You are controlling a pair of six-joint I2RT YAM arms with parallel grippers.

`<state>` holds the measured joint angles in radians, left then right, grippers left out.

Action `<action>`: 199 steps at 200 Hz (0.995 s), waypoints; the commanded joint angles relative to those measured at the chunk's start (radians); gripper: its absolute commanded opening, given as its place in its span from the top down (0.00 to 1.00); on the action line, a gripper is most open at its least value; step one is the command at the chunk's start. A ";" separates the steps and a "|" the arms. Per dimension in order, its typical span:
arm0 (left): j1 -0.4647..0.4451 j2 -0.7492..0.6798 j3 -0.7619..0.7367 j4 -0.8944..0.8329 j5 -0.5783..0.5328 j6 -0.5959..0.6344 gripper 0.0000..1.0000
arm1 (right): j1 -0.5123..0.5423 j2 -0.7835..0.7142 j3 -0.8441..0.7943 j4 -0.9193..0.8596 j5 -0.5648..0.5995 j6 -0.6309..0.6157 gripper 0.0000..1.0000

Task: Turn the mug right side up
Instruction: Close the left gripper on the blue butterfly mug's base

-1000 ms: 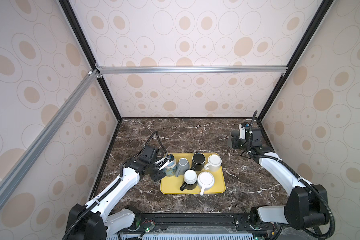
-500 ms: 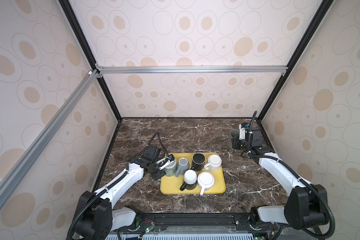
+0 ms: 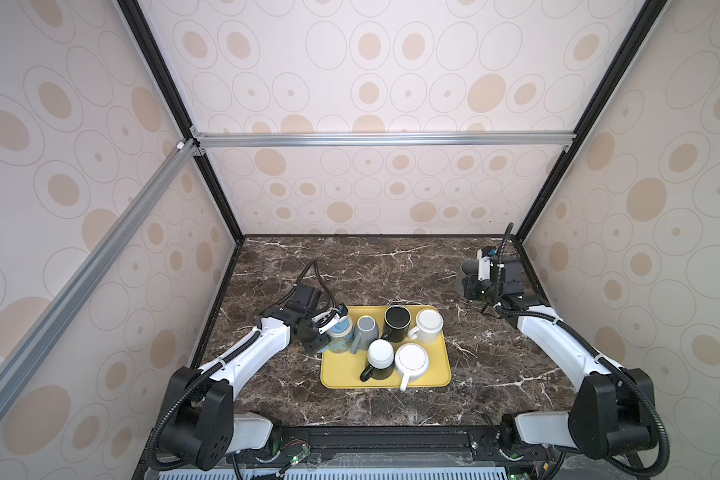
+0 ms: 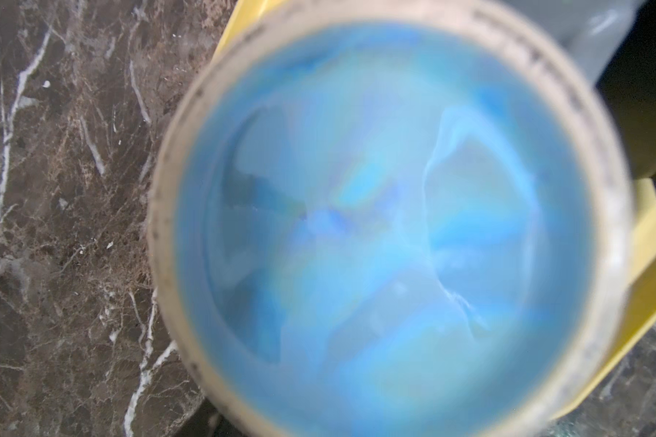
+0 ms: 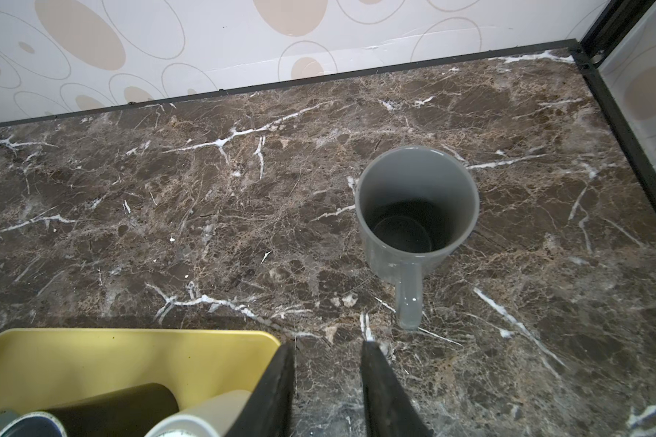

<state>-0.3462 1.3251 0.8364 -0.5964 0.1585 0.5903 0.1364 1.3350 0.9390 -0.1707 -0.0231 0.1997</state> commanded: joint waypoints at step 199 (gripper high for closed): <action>0.012 -0.048 -0.005 0.017 -0.007 0.021 0.83 | 0.007 0.007 -0.011 0.025 0.000 0.010 0.68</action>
<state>-0.3420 1.3270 0.8326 -0.5900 0.1574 0.5911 0.1364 1.3357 0.9367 -0.1604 -0.0231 0.2012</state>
